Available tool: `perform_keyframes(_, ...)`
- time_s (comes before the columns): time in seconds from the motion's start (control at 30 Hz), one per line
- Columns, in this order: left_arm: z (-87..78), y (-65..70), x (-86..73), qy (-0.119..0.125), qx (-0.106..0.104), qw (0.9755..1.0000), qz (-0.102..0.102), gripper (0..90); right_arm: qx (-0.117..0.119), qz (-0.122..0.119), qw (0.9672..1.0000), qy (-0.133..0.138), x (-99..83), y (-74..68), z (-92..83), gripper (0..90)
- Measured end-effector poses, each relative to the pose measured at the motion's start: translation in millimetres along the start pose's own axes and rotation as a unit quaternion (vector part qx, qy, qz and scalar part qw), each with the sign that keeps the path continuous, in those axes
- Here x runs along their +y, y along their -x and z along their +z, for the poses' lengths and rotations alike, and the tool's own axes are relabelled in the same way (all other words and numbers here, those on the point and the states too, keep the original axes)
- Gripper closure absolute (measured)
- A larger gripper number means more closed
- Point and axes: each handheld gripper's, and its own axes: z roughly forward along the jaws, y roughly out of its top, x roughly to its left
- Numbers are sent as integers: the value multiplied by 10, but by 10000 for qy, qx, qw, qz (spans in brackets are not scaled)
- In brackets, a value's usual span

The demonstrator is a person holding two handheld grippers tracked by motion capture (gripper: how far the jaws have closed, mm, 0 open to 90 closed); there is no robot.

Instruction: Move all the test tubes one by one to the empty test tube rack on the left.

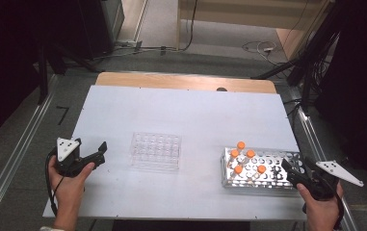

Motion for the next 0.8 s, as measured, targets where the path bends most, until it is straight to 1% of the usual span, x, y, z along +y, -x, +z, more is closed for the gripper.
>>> perform_keyframes(0.17,-4,-18,2,2,119,9999,-52,98,44,-48,10000,-10,-10,-33,-11,151)
perform_keyframes(0.27,3,6,-1,17,257,9997,0,98,65,-74,10000,9,-14,-42,-19,147)
perform_keyframes(0.33,17,23,-3,15,265,9996,23,98,73,-105,9999,29,-25,-57,-41,143)
perform_keyframes(0.53,26,23,-6,4,250,9997,-12,98,121,-103,9999,57,-36,-89,-73,143)
perform_keyframes(0.67,20,23,-8,12,273,9996,-10,98,178,-92,9998,74,-54,-117,-109,143)
perform_keyframes(0.8,24,22,-13,15,283,9996,-10,98,267,-139,9995,91,-81,-168,-155,143)
